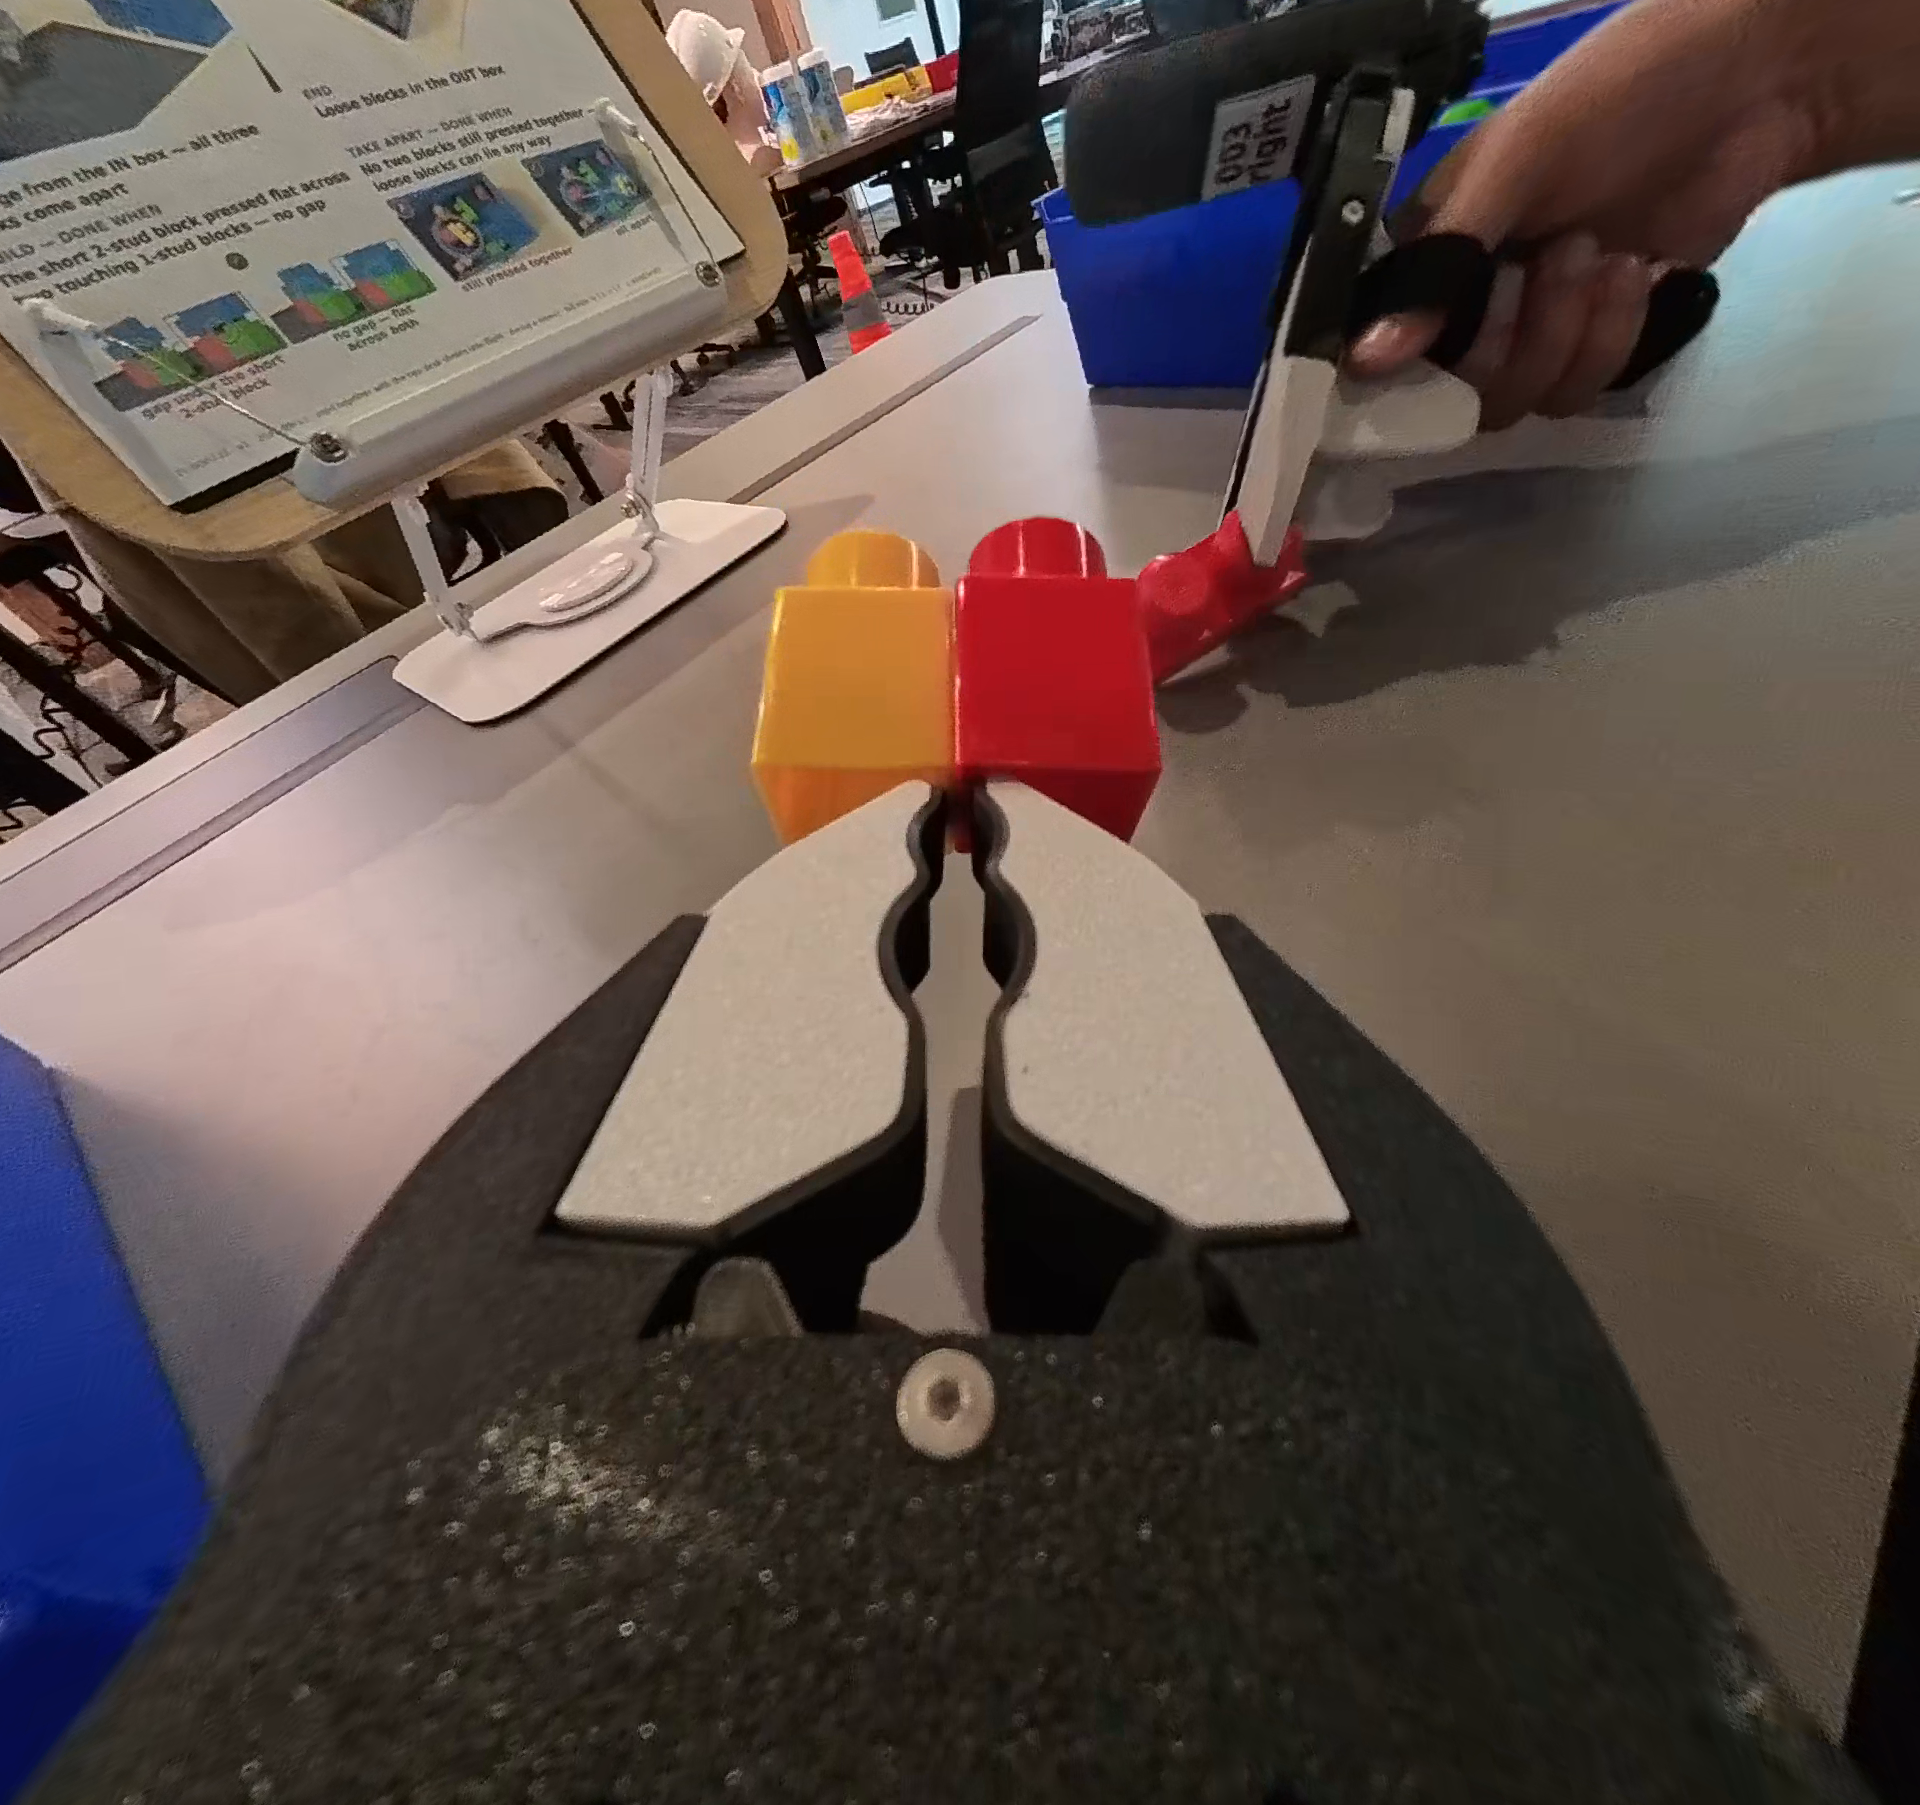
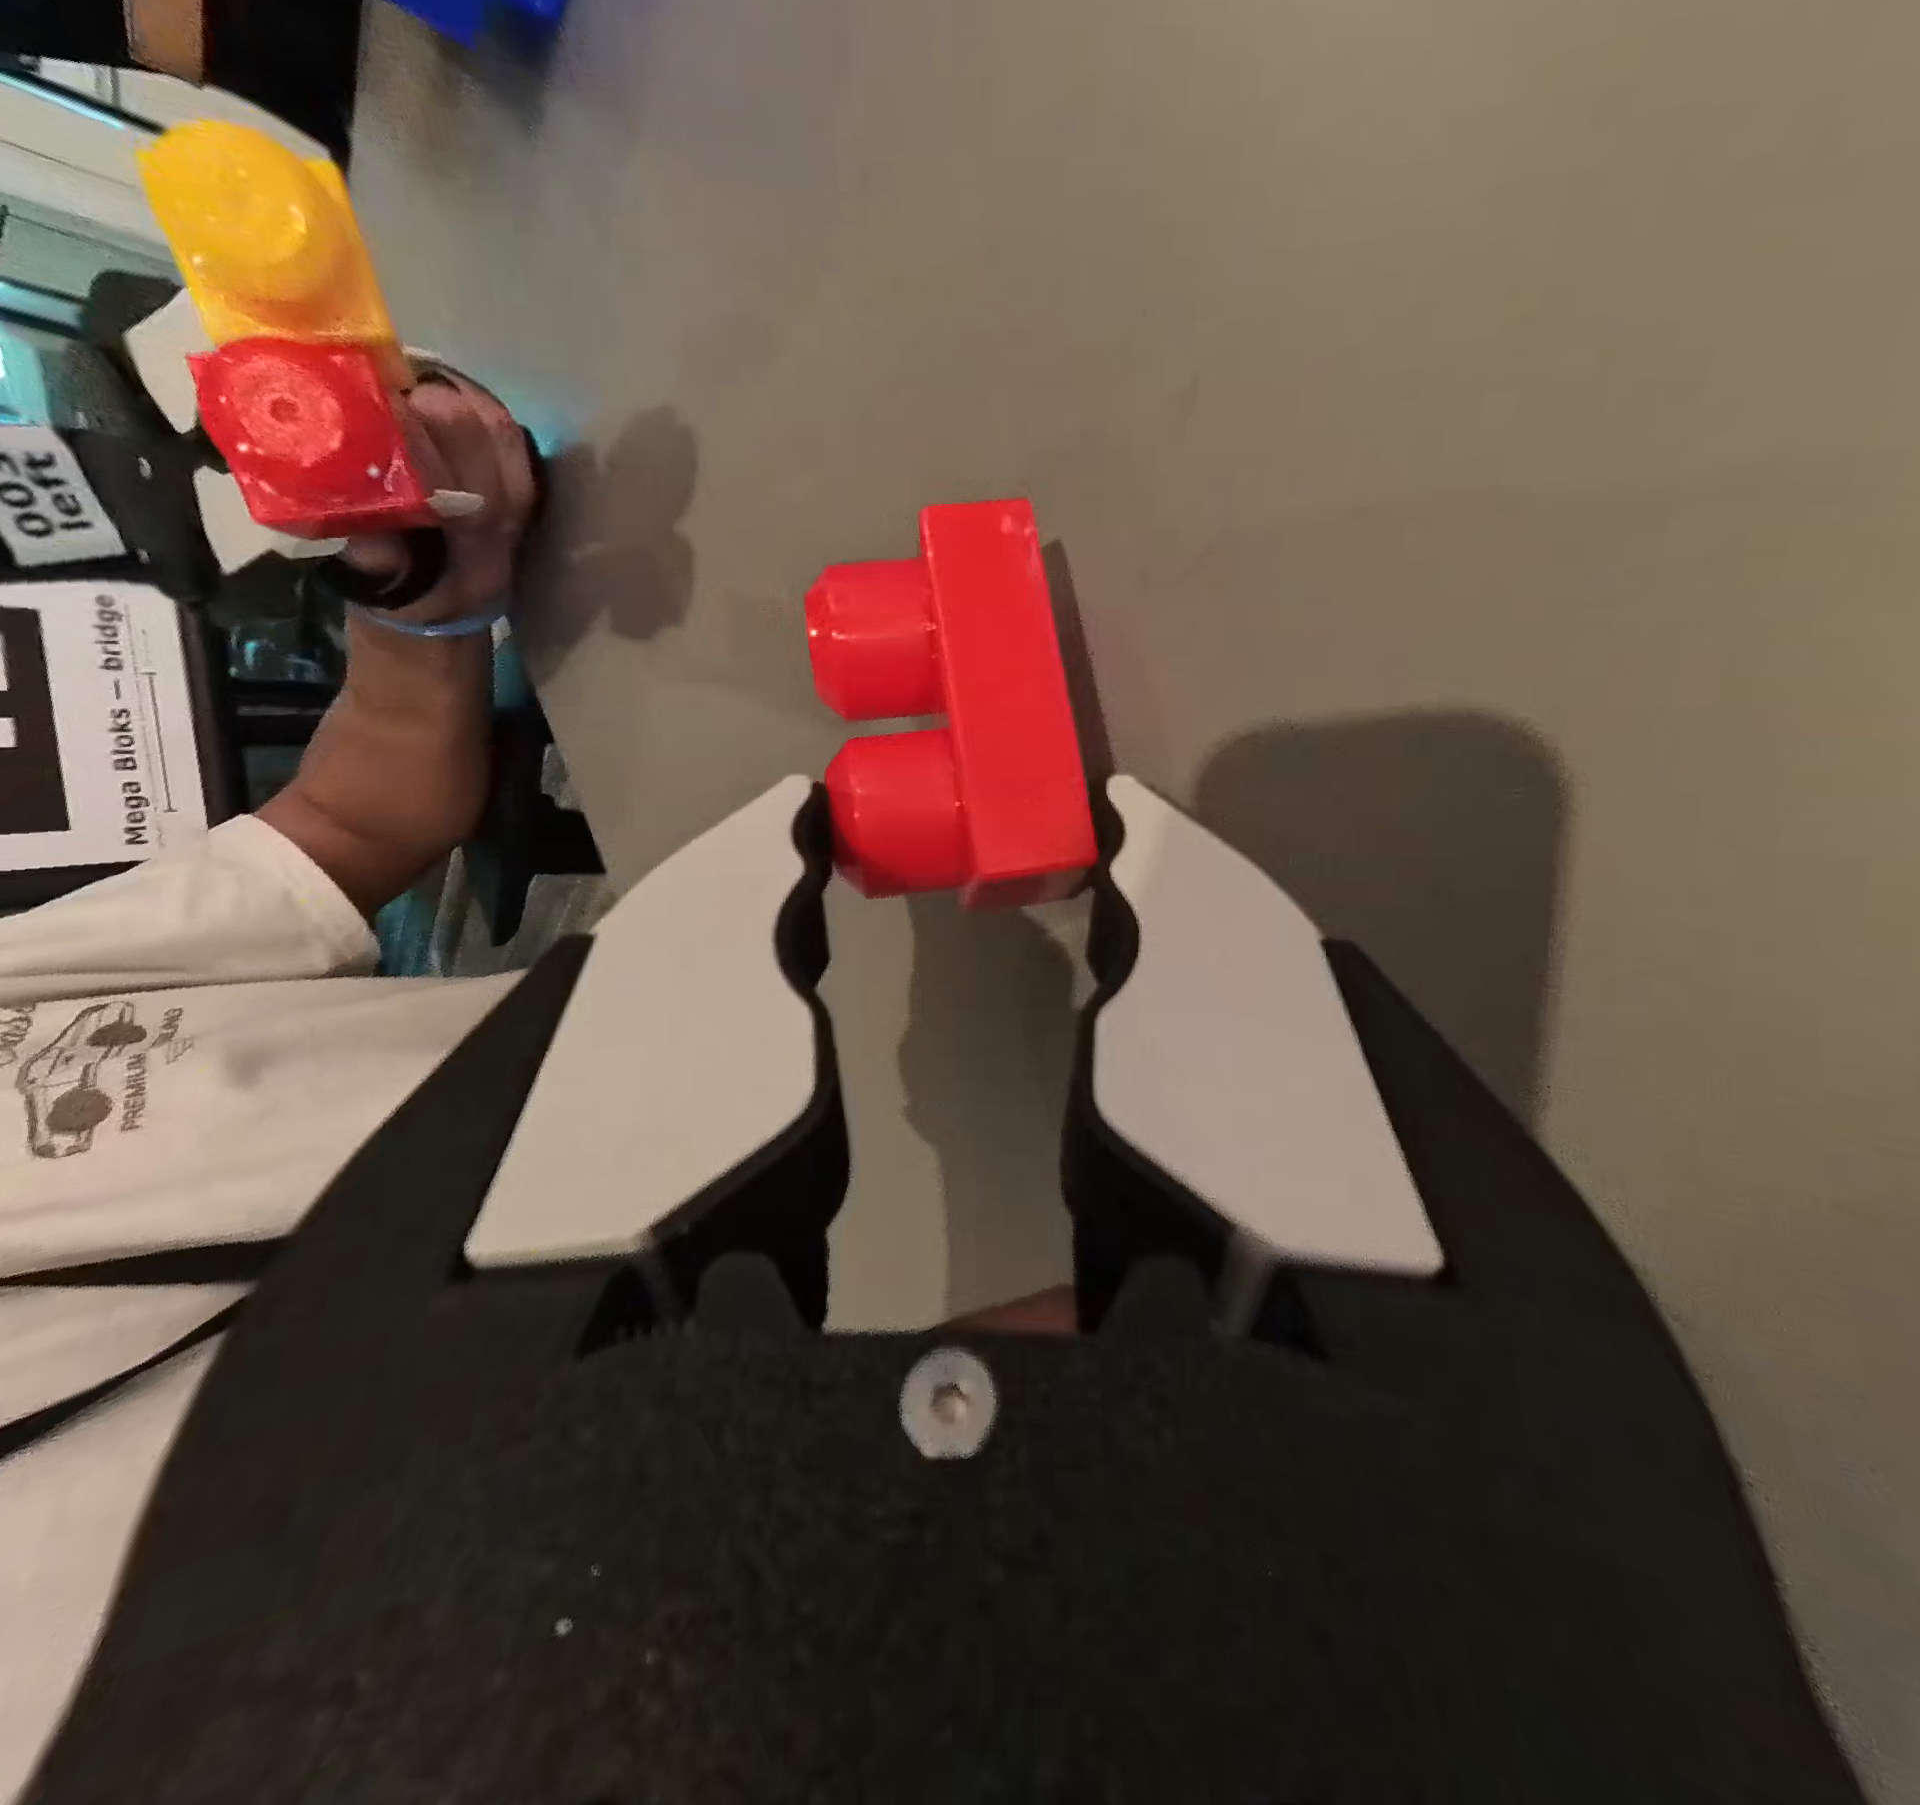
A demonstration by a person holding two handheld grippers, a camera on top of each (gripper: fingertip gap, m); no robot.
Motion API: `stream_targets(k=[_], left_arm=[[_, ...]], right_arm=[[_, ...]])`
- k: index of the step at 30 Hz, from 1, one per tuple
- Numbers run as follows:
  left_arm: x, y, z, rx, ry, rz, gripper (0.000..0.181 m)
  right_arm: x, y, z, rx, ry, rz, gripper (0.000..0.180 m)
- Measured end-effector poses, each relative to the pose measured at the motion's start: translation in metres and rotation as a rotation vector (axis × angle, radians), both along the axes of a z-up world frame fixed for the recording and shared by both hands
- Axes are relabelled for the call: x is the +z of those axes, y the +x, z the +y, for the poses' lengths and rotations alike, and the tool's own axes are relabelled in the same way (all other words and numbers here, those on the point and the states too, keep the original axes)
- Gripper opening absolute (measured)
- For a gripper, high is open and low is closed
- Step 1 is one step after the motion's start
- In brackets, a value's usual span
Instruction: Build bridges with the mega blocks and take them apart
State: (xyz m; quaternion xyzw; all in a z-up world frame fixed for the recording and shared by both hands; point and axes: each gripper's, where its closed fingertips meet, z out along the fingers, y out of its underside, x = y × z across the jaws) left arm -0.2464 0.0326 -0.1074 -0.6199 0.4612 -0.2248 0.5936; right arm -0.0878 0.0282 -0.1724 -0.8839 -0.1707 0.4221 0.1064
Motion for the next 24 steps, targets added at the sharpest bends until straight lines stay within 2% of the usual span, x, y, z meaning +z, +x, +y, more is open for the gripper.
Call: stream_targets(k=[6, 8, 12, 15, 19, 21, 24], left_arm=[[0.0, 0.0, -0.001, -0.008, -0.003, 0.0, 0.003], [0.0, 0.0, -0.001, -0.011, -0.001, 0.001, 0.003], [-0.001, 0.001, -0.002, -0.015, 0.0, 0.003, 0.004], [-0.001, 0.001, -0.002, -0.016, -0.001, 0.007, 0.004], [-0.002, 0.002, -0.002, -0.014, 0.003, 0.017, 0.004], [-0.003, 0.002, -0.002, -0.013, 0.003, 0.021, 0.004], [-0.004, 0.003, -0.001, -0.014, -0.003, 0.029, 0.004]], right_arm=[[0.003, 0.003, 0.003, 0.017, -0.007, -0.039, 0.048], [0.0, 0.004, 0.005, 0.0, 0.001, -0.046, 0.058], [0.005, 0.011, 0.01, -0.032, 0.07, -0.045, 0.062], [0.033, 0.011, 0.01, -0.007, 0.287, -0.07, 0.063], [0.06, -0.003, -0.015, 0.155, 0.791, -0.312, 0.062], [0.061, -0.018, -0.04, 0.339, 0.994, -0.431, 0.061], [0.054, -0.019, -0.058, 0.677, 1.164, -0.674, 0.063]])
